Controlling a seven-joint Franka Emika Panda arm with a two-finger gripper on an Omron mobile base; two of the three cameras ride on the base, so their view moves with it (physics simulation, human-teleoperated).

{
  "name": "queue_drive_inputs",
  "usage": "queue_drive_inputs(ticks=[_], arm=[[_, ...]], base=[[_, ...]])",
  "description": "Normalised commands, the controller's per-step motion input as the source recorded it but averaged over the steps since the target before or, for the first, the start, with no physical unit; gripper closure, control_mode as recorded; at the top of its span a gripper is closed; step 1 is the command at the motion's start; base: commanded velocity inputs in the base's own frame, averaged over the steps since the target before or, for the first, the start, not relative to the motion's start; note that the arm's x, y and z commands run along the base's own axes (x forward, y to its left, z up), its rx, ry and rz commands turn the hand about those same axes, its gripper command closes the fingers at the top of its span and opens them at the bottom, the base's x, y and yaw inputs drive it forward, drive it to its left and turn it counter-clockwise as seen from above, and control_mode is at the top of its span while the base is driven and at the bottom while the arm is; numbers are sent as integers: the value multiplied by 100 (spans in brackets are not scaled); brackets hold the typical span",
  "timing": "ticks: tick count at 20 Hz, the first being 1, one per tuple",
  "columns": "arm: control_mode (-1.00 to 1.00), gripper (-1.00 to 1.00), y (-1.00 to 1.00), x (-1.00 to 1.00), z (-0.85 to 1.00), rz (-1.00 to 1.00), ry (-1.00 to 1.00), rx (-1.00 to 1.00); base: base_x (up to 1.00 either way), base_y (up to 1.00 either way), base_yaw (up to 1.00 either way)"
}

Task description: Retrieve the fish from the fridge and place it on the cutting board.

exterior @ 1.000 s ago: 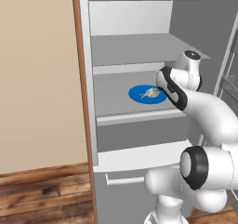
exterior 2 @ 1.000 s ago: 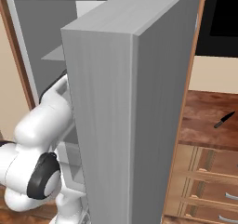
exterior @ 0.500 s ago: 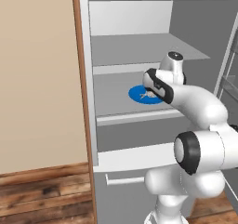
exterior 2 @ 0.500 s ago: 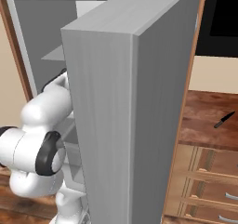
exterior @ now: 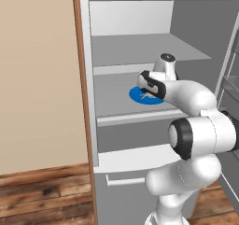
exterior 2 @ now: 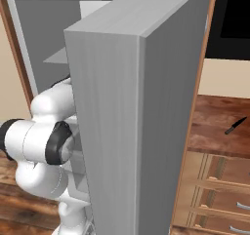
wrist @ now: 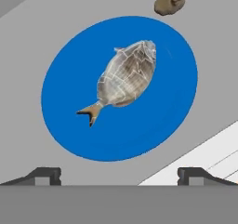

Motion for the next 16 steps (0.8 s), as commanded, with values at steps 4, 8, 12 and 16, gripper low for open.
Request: queue_drive_inputs(ticks=[4, 8, 12, 16], arm=[[-100, -100, -1, 29, -16, 0, 0, 0], [-100, -100, -2, 40, -24, 0, 0, -1], [-100, -100, -9, 38, -24, 0, 0, -1], [-100, -100, -14, 36, -20, 0, 0, 0]], base=[[0, 0, 0], [0, 0, 0], [0, 0, 0], [0, 0, 0]])
